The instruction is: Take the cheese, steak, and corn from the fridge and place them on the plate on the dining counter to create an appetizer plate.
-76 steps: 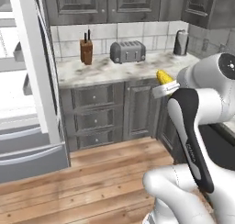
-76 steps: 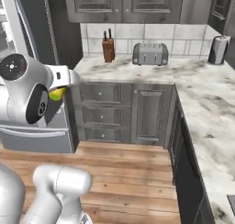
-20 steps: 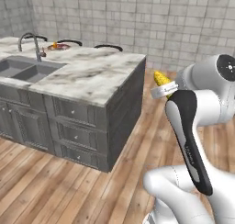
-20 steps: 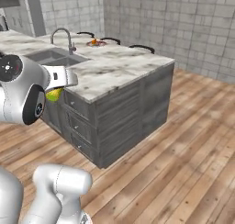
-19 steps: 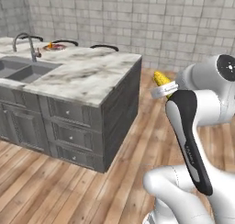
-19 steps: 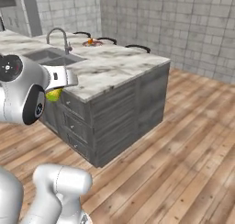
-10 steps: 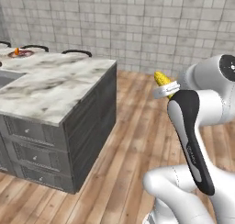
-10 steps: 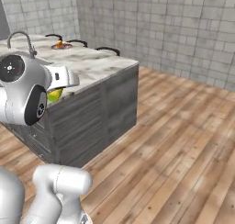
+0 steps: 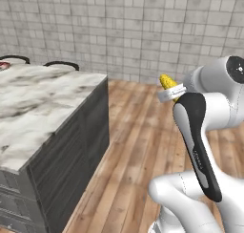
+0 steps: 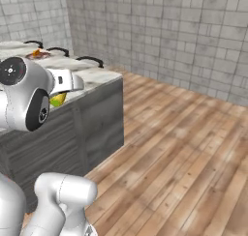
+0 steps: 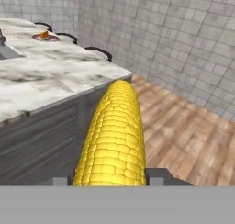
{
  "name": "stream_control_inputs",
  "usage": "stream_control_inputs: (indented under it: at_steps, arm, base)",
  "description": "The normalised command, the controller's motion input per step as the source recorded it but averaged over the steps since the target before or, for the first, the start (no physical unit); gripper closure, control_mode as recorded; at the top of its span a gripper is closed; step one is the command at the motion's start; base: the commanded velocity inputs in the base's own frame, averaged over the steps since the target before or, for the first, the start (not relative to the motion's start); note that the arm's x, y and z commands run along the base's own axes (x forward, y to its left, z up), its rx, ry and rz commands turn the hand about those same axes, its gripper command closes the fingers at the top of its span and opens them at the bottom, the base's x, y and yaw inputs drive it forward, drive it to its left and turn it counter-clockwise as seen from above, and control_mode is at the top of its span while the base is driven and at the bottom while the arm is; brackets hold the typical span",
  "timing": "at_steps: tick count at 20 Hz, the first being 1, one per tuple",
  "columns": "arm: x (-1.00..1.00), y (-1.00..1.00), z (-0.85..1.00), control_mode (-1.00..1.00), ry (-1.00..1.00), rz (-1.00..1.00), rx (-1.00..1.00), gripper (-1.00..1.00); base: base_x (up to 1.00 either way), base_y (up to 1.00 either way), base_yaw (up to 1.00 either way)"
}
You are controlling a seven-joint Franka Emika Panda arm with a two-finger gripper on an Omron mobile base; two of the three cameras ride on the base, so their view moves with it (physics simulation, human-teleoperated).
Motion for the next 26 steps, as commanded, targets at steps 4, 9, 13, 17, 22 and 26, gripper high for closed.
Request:
stream_control_inputs:
  at_steps: [4,9,13,17,22,26]
  arm:
    - [0.0,0.0,0.0,1.0,0.0,0.0,0.0,1.0]
    - [0.0,0.0,0.0,1.0,0.0,0.0,0.0,1.0]
    - [0.0,0.0,0.0,1.0,0.0,0.0,0.0,1.0]
    - [0.0,0.0,0.0,1.0,0.0,0.0,0.0,1.0]
    - [0.0,0.0,0.0,1.0,0.0,0.0,0.0,1.0]
    - [0.0,0.0,0.0,1.0,0.0,0.0,0.0,1.0]
  base:
    - [1.0,-1.0,0.03]
    - [1.0,-1.0,0.19]
    - [1.0,-0.92,0.33]
    - [1.0,-0.87,0.35]
    - [1.0,-0.92,0.36]
    - [1.0,-0.91,0.41]
